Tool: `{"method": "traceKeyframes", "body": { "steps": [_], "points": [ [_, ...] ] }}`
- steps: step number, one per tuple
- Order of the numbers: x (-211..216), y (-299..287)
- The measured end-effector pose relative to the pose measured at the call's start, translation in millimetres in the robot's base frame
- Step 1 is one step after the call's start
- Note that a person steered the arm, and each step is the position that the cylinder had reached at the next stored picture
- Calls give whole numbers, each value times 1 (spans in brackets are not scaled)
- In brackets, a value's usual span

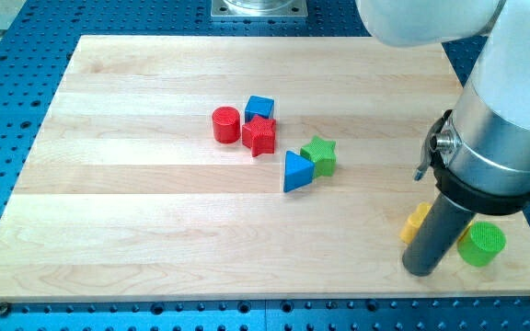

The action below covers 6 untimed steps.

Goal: Move the yellow hexagon diagonally to the top left of the green circle

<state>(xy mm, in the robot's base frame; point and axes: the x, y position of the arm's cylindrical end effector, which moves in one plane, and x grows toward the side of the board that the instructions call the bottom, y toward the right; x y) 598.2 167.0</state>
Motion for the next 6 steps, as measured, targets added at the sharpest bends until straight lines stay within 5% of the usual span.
{"method": "traceKeyframes", "body": {
  "steps": [3, 6],
  "points": [
    [-17, 55],
    [-46, 27]
  ]
}}
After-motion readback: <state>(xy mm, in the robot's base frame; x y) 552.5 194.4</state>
